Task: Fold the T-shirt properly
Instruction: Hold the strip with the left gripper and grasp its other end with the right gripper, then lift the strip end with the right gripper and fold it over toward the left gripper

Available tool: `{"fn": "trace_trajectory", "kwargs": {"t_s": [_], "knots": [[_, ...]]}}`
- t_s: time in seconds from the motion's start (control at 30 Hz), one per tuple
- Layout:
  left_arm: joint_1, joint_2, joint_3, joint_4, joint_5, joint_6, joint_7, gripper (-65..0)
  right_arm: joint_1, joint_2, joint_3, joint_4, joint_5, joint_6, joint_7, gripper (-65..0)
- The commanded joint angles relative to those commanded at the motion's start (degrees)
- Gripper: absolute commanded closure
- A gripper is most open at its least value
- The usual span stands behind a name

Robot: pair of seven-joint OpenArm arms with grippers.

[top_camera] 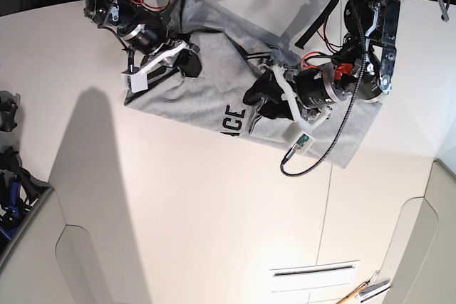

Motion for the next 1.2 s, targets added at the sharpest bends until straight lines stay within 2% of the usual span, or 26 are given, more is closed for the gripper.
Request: {"fn": "trace_trajectory", "kwargs": {"t_s": [0.03,0.17,0.37,0.43,0.57,0.73,0.87,0.97,1.1,1.17,1.2], "knots": [[-0.02,0.0,-0.59,0.0,0.0,-0.02,-0.02,-32.7,0.0,0.0,0.0,0.07,0.02,1.29,-0.2,0.0],[-0.13,0.0,-4.85,0.0,0.04,-0.04,0.07,-32.7,0.0,0.9,0.07,1.66,0.2,4.02,-2.25,0.0],[-0.09,-0.07,-12.24,0.0,0.0,-0.28,1.81,-32.7,0.0,8.09,0.31,6.64,-1.95,4.24,-2.58,0.0],[0.07,-1.18,-13.03,0.0,0.0,-0.26,1.77,-32.7,0.0,10.51,1.57,6.78,-1.99,4.24,-2.62,0.0],[0.94,-3.72,-13.07,0.0,-0.02,-0.26,1.77,-32.7,0.02,14.99,8.2,6.78,-0.83,4.35,-2.75,0.0],[3.91,-3.63,-13.07,0.0,-0.26,-0.26,1.73,-32.7,1.27,23.32,17.73,6.75,3.26,8.22,-2.97,0.0],[8.26,-3.61,-13.07,0.0,-4.33,-0.26,1.75,-32.7,3.98,30.4,20.09,6.75,4.09,8.41,-3.72,0.0],[11.17,-3.32,-12.35,0.0,-6.23,-0.26,1.73,-32.7,7.39,34.62,20.09,6.75,4.81,9.49,-5.11,0.0],[13.62,-0.79,-8.83,-0.02,-5.88,-0.28,1.01,-32.7,13.35,36.94,20.04,6.75,9.49,9.94,-10.16,0.0],[14.27,0.74,-5.95,-0.02,-3.54,-0.24,-1.25,-32.7,16.02,36.41,19.34,6.75,11.13,11.21,-11.8,0.0],[14.32,1.53,-4.17,-0.02,-1.73,-0.2,-2.14,-32.7,17.09,36.17,18.47,6.75,11.15,11.21,-11.98,0.0]]}}
